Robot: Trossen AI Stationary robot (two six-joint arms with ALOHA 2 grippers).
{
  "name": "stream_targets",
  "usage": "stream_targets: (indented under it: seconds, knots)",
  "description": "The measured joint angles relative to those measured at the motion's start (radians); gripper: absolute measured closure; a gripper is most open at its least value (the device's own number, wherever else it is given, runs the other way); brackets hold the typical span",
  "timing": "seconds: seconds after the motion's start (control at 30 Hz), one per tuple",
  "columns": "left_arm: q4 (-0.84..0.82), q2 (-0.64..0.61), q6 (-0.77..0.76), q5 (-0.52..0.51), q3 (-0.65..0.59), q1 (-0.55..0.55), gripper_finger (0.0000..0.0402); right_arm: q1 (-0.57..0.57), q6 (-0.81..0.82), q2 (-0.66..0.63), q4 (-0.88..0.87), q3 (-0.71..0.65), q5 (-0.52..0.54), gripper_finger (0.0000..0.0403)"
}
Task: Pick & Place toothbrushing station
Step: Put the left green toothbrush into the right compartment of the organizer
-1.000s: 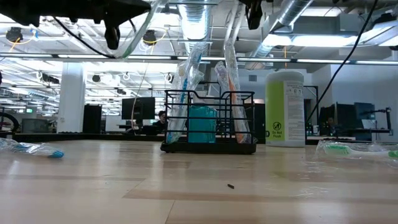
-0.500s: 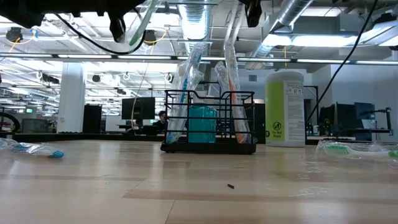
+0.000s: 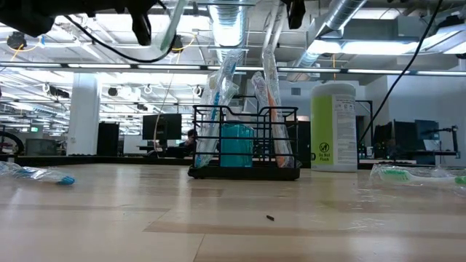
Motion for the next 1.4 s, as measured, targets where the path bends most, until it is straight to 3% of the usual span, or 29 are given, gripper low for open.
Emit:
stream_targets:
  seconds: [0.23, 0.53, 1.23, 1.4]
  knots:
    - [0.038, 0.035, 0.027, -0.024, 0.004, -0.025, 0.0401, 0.0, 0.004, 0.0, 0.003, 0.0, 0.0, 0.03]
    - [0.046, 0.168, 0.096, -0.042, 0.117, -0.029, 0.0402, 0.0, 0.001, 0.059, 0.096, 0.001, -0.001, 0.03]
    - [0.054, 0.36, 0.097, -0.041, 0.229, -0.03, 0.0401, -0.001, -0.025, 0.1, 0.158, 0.001, -0.002, 0.03]
    - [0.053, 0.361, 0.098, -0.041, 0.229, -0.03, 0.0401, -0.001, -0.031, 0.1, 0.135, 0.001, 0.0, 0.0331]
